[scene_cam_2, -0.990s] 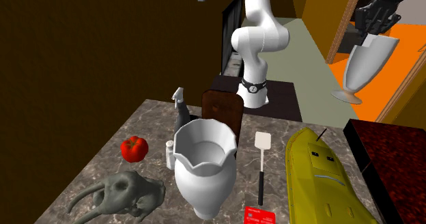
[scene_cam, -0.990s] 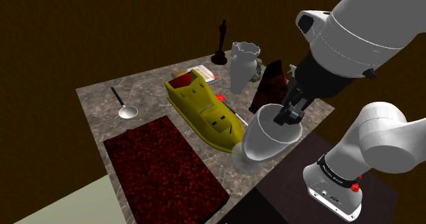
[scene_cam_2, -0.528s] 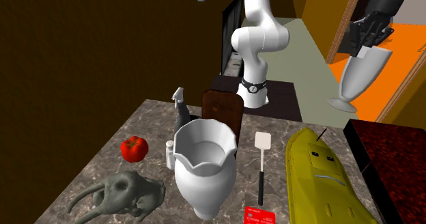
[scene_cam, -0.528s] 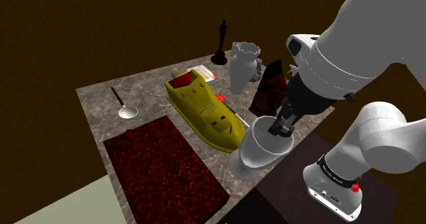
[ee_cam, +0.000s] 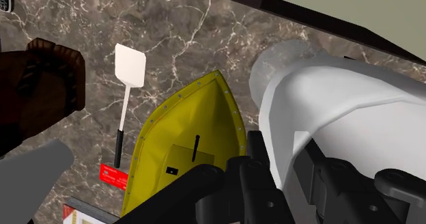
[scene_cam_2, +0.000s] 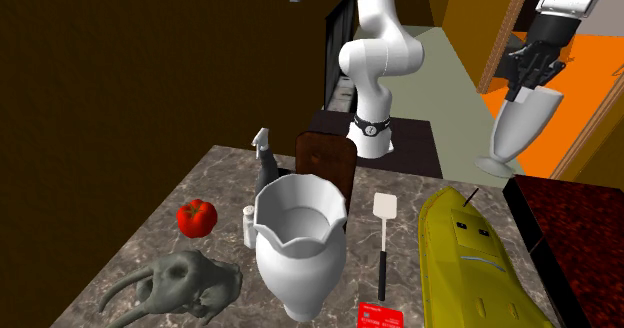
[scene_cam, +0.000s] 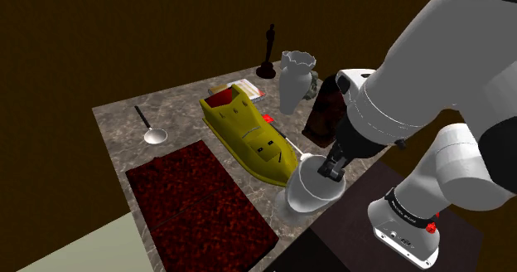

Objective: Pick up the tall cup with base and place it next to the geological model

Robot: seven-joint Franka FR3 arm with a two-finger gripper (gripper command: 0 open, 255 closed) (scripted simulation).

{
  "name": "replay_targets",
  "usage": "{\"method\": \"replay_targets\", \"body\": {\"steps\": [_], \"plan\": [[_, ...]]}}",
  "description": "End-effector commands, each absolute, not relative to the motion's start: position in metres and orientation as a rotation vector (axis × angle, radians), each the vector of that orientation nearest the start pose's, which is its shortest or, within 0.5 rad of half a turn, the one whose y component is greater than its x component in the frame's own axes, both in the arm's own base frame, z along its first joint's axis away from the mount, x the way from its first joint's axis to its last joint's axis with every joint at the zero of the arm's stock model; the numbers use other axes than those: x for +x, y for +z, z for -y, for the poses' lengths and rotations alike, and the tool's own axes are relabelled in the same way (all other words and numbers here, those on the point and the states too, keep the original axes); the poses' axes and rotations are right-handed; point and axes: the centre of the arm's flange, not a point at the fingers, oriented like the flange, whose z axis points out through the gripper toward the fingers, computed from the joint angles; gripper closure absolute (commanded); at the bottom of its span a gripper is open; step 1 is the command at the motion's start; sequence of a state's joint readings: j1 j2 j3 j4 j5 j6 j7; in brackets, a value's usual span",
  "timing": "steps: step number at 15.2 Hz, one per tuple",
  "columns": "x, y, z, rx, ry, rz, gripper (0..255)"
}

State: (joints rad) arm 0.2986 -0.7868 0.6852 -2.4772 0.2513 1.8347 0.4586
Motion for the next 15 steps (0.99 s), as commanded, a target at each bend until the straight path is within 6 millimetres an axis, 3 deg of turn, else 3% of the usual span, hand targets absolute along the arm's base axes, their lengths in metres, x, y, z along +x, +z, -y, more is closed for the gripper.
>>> {"method": "replay_targets", "body": {"steps": [1,15], "plan": [[0.168,0.478,-0.327,-3.251,-0.262,0.500,255],[0.168,0.404,-0.327,-3.251,-0.262,0.500,255]]}}
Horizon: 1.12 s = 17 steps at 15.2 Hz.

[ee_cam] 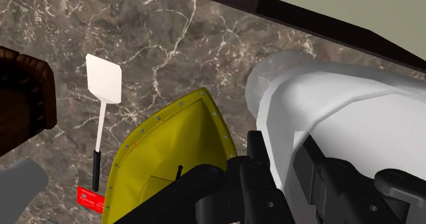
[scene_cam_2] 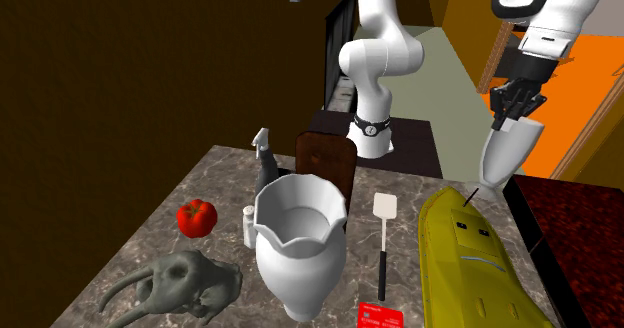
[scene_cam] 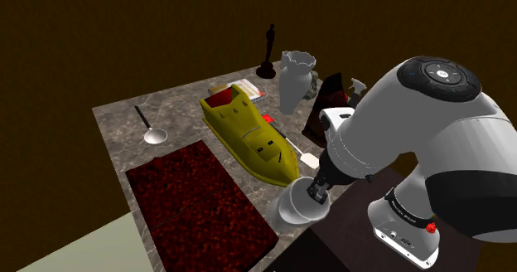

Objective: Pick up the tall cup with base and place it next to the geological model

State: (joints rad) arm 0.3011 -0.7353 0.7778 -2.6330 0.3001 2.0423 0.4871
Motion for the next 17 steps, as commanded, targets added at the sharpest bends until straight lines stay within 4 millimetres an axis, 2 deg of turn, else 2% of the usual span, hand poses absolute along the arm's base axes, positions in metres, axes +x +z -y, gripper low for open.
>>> {"method": "replay_targets", "body": {"steps": [1,9,10,15,17], "plan": [[0.168,0.398,-0.327,-3.251,-0.262,0.500,255],[0.168,0.398,-0.327,-3.251,-0.262,0.500,255],[0.168,0.398,-0.327,-3.251,-0.262,0.500,0],[0.168,0.398,-0.327,-3.251,-0.262,0.500,0],[0.163,0.424,-0.330,-3.251,-0.262,0.500,0]]}}
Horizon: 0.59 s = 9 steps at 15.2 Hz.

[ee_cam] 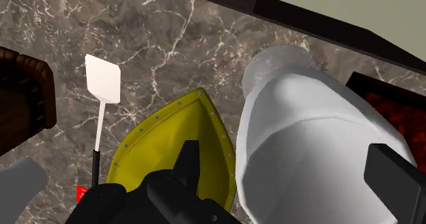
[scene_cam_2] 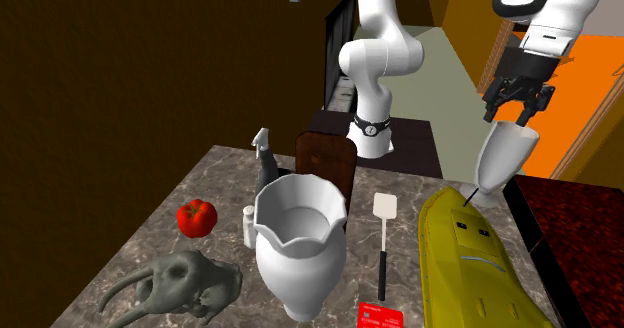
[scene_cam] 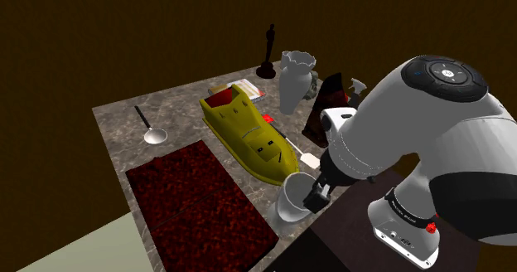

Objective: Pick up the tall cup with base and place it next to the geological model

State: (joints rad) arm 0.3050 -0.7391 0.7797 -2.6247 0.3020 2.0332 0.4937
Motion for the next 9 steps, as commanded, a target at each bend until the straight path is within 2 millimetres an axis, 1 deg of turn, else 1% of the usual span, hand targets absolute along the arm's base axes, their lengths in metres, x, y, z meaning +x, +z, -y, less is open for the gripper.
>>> {"method": "replay_targets", "body": {"steps": [1,2,9], "plan": [[0.161,0.437,-0.332,-3.251,-0.262,0.500,0],[0.159,0.447,-0.334,-3.251,-0.262,0.500,0],[0.159,0.447,-0.334,-3.251,-0.262,0.500,0]]}}
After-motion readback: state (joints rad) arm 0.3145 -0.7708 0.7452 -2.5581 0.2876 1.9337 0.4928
